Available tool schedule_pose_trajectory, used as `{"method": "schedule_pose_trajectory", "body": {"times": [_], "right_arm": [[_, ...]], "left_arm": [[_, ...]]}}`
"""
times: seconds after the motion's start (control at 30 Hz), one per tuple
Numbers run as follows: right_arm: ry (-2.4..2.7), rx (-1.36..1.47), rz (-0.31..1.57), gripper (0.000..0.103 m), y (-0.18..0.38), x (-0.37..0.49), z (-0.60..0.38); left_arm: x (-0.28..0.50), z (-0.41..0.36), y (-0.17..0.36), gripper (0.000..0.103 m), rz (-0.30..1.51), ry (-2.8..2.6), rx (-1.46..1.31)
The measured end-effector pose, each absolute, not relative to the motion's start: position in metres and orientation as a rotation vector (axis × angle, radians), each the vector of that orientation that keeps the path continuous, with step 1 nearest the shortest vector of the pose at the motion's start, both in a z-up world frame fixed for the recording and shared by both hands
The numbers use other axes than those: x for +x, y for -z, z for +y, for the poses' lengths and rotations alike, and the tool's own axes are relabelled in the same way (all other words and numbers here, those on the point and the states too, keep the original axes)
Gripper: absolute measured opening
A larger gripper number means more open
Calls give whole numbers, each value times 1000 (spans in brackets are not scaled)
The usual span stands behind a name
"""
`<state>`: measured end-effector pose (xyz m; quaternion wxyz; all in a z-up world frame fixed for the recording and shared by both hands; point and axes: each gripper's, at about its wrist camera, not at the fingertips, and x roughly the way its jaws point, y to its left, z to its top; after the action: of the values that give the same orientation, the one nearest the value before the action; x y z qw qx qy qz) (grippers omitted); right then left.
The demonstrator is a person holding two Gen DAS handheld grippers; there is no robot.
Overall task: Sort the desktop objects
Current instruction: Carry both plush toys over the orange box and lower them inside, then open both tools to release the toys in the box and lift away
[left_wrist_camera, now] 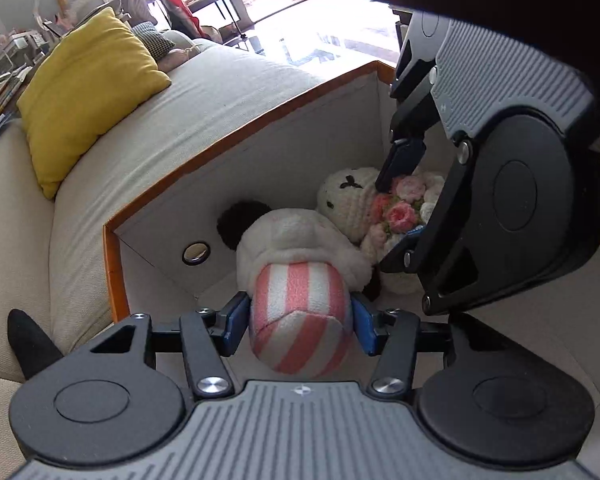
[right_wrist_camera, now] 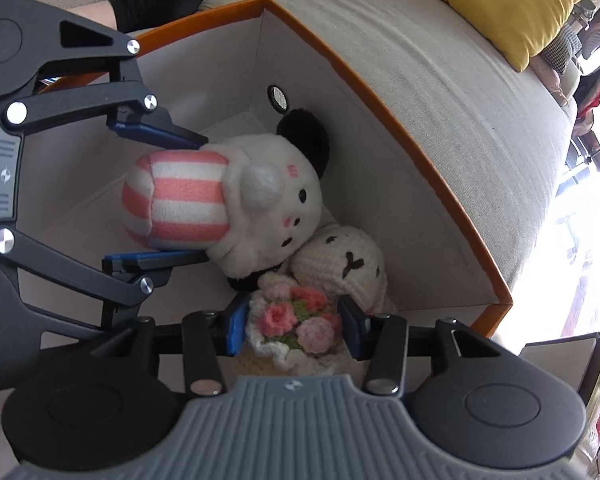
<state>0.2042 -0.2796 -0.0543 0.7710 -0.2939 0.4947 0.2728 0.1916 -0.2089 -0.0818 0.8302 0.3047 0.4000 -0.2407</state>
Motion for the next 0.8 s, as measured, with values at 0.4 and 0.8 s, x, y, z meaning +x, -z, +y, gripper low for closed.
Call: {"method": "schedule_pose_trajectory", "body": {"times": [0.4, 0.8], "right_arm": [[-679, -743, 1061, 70, 25, 189, -294], [-605, -699, 1128, 51, 38, 175, -289]], "left_arm": [[197, -187, 66, 73, 960, 630, 500], [188, -179, 61, 65, 992, 663, 444]]}}
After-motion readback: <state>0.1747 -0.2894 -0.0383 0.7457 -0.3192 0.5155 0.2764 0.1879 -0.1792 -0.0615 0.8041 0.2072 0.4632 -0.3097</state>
